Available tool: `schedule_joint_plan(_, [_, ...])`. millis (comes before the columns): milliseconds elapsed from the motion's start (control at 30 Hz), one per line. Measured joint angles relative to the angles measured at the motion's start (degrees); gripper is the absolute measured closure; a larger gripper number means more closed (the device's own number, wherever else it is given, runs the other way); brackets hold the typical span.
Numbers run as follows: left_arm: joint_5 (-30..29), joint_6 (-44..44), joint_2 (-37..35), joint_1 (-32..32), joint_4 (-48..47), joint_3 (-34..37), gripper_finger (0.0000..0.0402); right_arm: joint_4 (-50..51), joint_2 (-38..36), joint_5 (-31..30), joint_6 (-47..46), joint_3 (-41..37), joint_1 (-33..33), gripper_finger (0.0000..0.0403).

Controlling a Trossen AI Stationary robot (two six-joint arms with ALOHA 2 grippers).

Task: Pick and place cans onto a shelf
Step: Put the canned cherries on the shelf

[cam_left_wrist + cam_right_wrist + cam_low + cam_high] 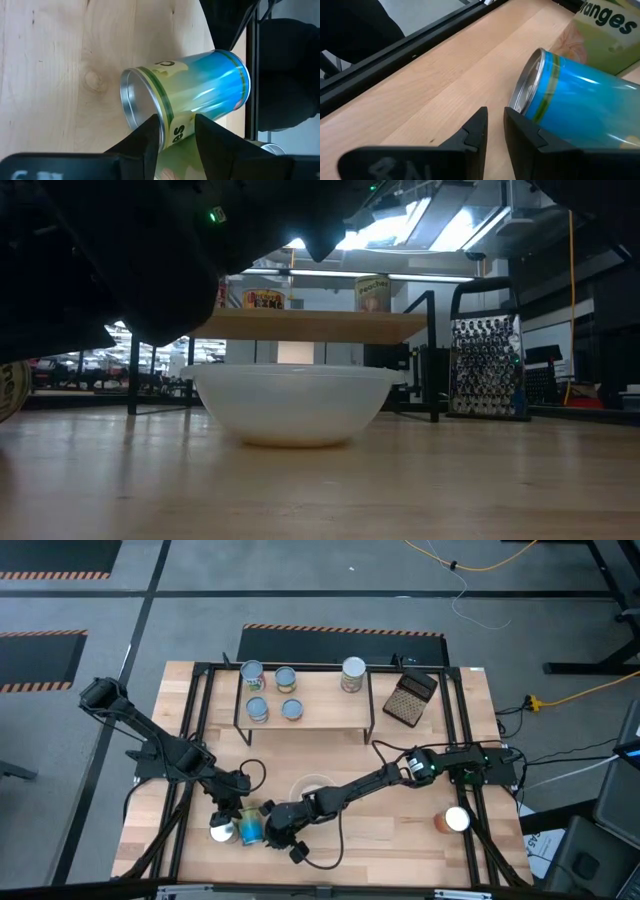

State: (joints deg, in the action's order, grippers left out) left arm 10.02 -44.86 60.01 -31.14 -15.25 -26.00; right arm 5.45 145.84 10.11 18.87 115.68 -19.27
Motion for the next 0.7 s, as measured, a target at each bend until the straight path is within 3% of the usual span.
schedule_joint_plan(500, [0.68,0.0,-0.13,-0.02,0.13,-0.11,0.0366,0.03,0.0,0.47,0.0,0.0,-0.09,0.0336])
schedule_joint_plan(700, [0.76,-0.02,-0.17,-0.03,0.13,-0.11,0.0378,0.3,0.0,0.5,0.01,0.0,-0.09,0.0336])
